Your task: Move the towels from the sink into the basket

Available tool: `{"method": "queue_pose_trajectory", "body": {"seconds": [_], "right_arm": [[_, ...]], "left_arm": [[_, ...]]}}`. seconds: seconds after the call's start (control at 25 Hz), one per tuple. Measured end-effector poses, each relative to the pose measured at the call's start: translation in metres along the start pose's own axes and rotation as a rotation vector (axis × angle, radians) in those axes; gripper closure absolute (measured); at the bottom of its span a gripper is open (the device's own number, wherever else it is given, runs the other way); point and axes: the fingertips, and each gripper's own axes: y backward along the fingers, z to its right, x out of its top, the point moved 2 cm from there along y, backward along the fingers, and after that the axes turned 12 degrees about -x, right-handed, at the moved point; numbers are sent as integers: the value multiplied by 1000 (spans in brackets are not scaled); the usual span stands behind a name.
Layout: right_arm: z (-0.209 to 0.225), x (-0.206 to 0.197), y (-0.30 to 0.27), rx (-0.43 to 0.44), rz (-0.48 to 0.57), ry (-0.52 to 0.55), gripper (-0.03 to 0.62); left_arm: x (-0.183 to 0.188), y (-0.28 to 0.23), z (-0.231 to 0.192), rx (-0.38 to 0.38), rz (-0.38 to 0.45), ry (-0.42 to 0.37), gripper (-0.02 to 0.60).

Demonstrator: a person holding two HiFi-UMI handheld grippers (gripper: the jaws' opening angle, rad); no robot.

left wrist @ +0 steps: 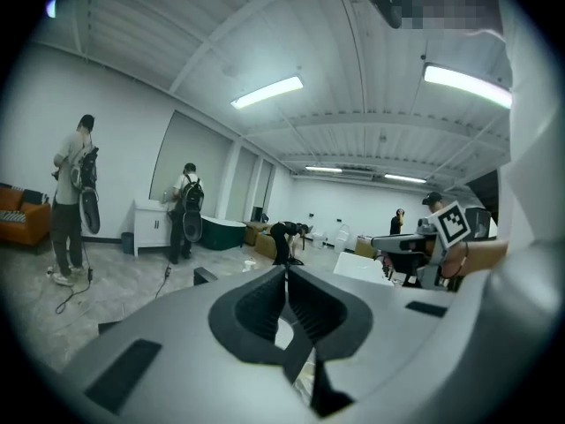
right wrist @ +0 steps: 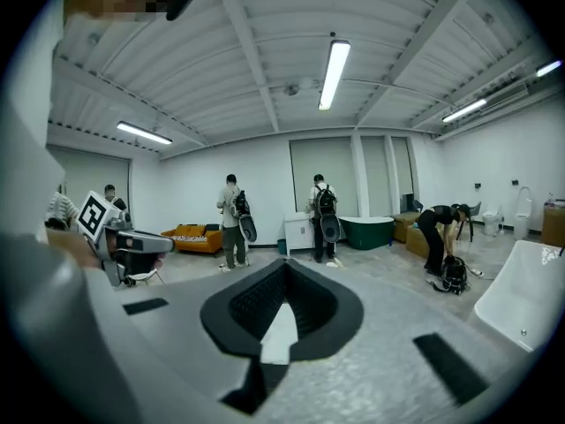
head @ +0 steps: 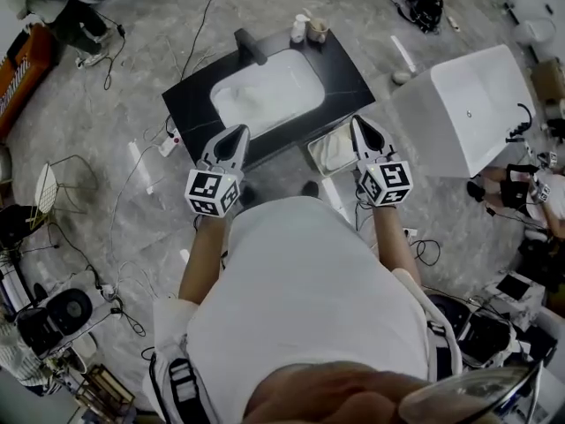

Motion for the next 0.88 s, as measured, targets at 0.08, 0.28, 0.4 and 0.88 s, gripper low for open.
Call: {"method": "queue_pose_trajectory", "body": {"seconds": [0.08, 0.28, 0.4, 0.88], "right_arm": [[-7, 6, 1, 13, 15, 11, 599], [-25, 8, -4, 43, 20, 35, 599], [-31, 9, -8, 50, 15, 37, 599], [-61, -1, -54, 101, -71, 73, 563]], "left_arm": [[7, 5, -3, 14, 15, -17, 571], [7, 14, -10, 25, 24, -24, 571], [3, 19, -14, 33, 22, -13, 571], [-19, 37, -46, 79, 1, 48, 571]]}}
